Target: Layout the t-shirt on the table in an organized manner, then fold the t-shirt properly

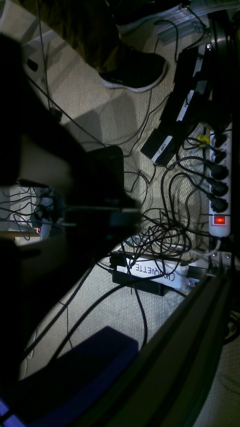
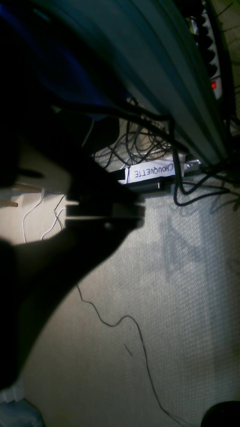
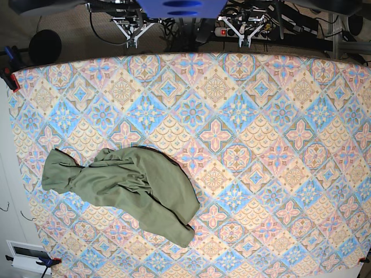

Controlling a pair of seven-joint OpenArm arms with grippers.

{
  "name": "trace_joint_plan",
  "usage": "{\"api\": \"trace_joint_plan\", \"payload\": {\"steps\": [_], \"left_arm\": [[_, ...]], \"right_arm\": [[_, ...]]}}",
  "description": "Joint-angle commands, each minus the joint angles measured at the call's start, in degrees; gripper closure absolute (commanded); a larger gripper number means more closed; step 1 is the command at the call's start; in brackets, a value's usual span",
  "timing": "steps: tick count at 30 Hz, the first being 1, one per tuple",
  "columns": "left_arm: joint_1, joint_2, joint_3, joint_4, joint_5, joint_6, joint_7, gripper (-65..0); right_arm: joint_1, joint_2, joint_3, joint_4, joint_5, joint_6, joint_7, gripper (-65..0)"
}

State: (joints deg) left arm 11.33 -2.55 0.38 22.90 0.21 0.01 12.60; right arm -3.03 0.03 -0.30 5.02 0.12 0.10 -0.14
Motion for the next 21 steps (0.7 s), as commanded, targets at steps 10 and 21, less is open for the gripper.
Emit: {"api": "trace_joint_plan", "payload": {"steps": [10,21], "left_arm": [[0.3,0.0,0.0,0.4,0.1,0.1,-0.2,-0.7],[2.0,-0.1,0.0,0.5,0.4,0.1,-0.2,-0.7]], "right_arm": [[0.0,0.3,0.0,0.2,-0.3,-0.1,0.4,-0.3],[-1.5,0.4,0.0,0.2,-0.3,-0.1,0.4,-0.3]]}}
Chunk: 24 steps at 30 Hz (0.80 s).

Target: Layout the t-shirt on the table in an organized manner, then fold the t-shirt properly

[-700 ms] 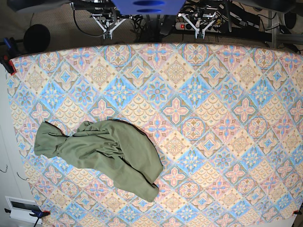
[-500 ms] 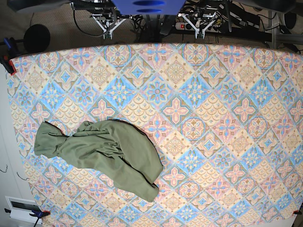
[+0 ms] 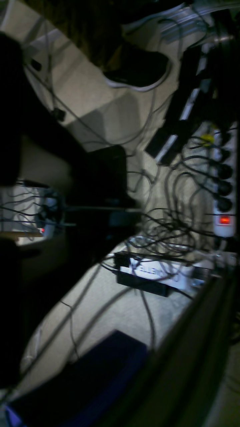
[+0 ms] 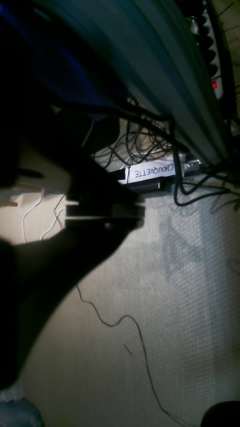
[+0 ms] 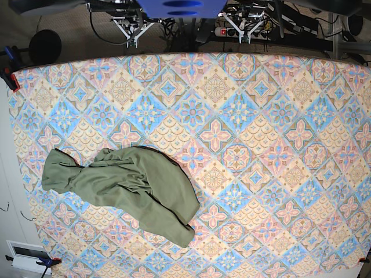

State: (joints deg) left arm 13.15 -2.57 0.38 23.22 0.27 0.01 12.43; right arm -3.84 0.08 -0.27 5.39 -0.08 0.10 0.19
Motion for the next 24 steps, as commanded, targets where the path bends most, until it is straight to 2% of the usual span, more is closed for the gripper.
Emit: {"api": "trace_joint_plan", "payload": {"steps": [1,5,8,12,15,20,24], "left_arm": [[0.9,-0.1,0.0,0.2,0.3,0.1,-0.1,-0.7],[3.6,-0.3,0.0,3.5,0.4,0.1,-0.2,-0.6],[7.3,-1.7,0.2,9.0,0.4,0.1,-0.1,-0.5],[10.3,-4.4,6.9,13.2,-0.2,0.1,-0.1,-0.5],[12.0,-6.4,10.7,16.1,-0.3,0.1,-0.1,-0.5],[18.3,-9.0,10.8,26.1,-0.3,0.2,-0.1,-0.4],[22.9,-10.6,10.7,33.6,-0.3,0.2,-0.1,-0.3]], "right_arm": [[-1.8,0.3,0.0,-0.1,-0.1,-0.1,0.1,-0.3],[-5.2,0.7,0.0,3.4,-0.2,-0.1,-0.1,-0.3],[-9.9,3.5,0.0,9.7,-0.2,-0.1,-0.2,-0.3],[-15.3,4.1,0.3,16.4,-0.1,-0.1,-0.2,-0.2],[-17.7,5.8,0.3,20.2,-0.1,-0.1,-0.2,0.0],[-22.8,8.1,0.4,29.0,0.1,-0.1,-0.2,0.0],[-26.9,8.1,0.4,35.2,0.1,-0.1,-0.2,0.0]]}}
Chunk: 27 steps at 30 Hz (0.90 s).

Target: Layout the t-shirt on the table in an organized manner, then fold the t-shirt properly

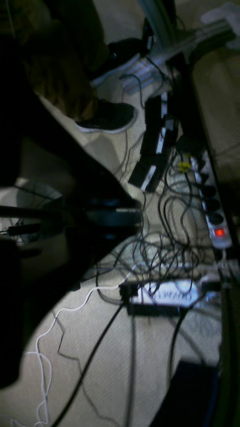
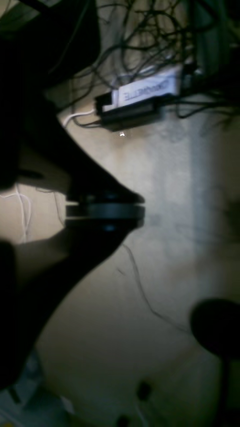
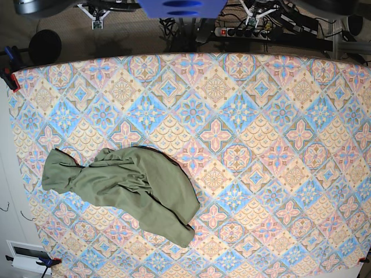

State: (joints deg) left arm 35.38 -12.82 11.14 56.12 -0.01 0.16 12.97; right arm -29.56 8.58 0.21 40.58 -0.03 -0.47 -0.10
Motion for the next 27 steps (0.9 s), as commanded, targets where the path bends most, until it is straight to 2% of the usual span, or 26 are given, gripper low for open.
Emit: {"api": "trace_joint_plan", "payload": {"steps": [1,4,11,19,27], "left_arm": [[1.5,-0.7,0.0,2.5,0.0,0.1,-0.6,-0.3],[4.8,-1.8,0.0,8.5,0.0,0.1,-0.6,-0.3],[12.2,-4.2,-0.1,24.6,0.0,0.2,-0.4,-0.4],[18.4,-5.2,-0.2,38.9,0.1,0.3,-0.4,-0.5],[20.1,-6.6,-0.2,51.4,0.1,0.3,1.0,-0.6]], "right_arm": [[-2.0,-0.4,-0.1,1.4,0.1,0.4,0.1,0.0],[-5.2,-0.4,1.2,6.8,0.2,0.4,0.1,0.0],[-11.8,-0.4,11.1,21.1,0.1,0.4,0.1,0.0],[-19.0,-0.4,15.0,35.7,0.1,0.4,-0.1,0.0],[-22.1,-0.9,18.9,53.2,0.2,0.4,-9.8,0.0]]}}
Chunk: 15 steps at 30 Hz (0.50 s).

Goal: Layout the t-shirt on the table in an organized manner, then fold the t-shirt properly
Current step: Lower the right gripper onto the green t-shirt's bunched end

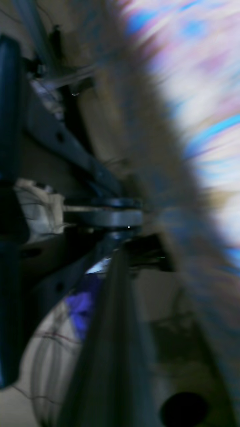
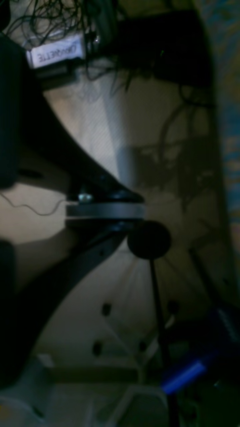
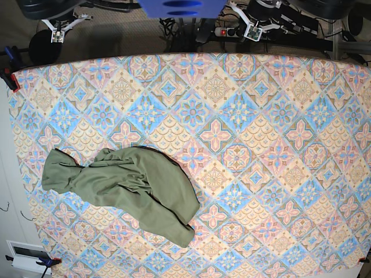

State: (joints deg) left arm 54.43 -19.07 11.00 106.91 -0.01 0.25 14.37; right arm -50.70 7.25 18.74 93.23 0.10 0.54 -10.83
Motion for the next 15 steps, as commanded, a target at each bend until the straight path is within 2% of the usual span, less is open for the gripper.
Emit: {"api": "trace_joint_plan", "payload": {"steps": [1,6,11,15], "left_arm": [[0.7,-0.3,-0.1,1.6,0.1,0.2,1.5,-0.6],[-2.2,0.0,-0.1,5.3,0.1,0.2,7.8,-0.6],[-4.4,0.0,-0.1,6.7,0.1,0.2,8.3,-0.6],[-4.5,0.0,-0.1,9.5,0.1,0.2,8.3,-0.6]], "right_arm": [[-1.2,0.4,0.4,2.9,0.2,-0.6,0.2,0.0],[-1.1,0.6,0.4,11.7,6.5,-0.6,-4.4,0.0],[2.7,1.1,0.2,16.6,14.7,-0.6,-12.2,0.0],[7.1,1.2,0.0,17.7,17.2,-0.6,-16.8,0.0]]}}
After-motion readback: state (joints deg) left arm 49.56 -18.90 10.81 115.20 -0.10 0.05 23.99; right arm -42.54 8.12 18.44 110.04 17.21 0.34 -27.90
